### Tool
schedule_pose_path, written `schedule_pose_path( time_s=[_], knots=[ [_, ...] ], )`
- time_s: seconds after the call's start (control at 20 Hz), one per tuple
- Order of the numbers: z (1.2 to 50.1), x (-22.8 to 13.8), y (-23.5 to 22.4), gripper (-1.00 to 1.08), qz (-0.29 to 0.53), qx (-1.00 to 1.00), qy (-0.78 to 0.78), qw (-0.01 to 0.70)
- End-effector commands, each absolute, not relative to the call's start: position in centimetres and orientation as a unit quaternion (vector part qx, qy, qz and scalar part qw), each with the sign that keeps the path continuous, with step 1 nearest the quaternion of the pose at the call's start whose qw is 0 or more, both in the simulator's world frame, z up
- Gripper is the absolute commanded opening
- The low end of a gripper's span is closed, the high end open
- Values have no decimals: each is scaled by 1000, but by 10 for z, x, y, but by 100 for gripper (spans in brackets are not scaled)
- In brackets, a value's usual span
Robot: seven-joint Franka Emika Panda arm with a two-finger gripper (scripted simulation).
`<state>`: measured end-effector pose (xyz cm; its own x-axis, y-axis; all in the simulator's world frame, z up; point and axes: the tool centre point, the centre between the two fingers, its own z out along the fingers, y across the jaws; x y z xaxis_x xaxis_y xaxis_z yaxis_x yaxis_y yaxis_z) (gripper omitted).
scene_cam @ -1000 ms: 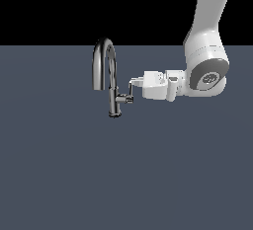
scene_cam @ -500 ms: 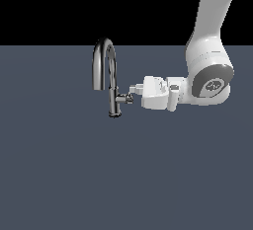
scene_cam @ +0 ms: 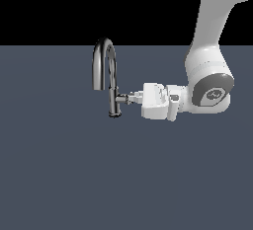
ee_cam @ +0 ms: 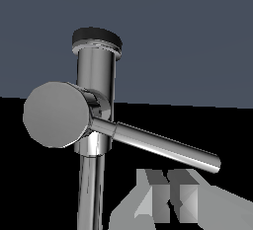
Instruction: Turn on the faucet by rotating a designated handle.
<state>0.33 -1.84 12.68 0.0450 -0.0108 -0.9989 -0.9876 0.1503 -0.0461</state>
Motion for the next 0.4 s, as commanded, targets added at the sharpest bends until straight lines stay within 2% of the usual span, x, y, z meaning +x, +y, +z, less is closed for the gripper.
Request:
schedule_pose_path(
  time_s=[0.0, 0.35],
  knots=[
    [103, -4, -13, -100, 455, -470, 530, 540],
    [68, -12, -8, -100, 461, -468, 530, 536]
  ],
)
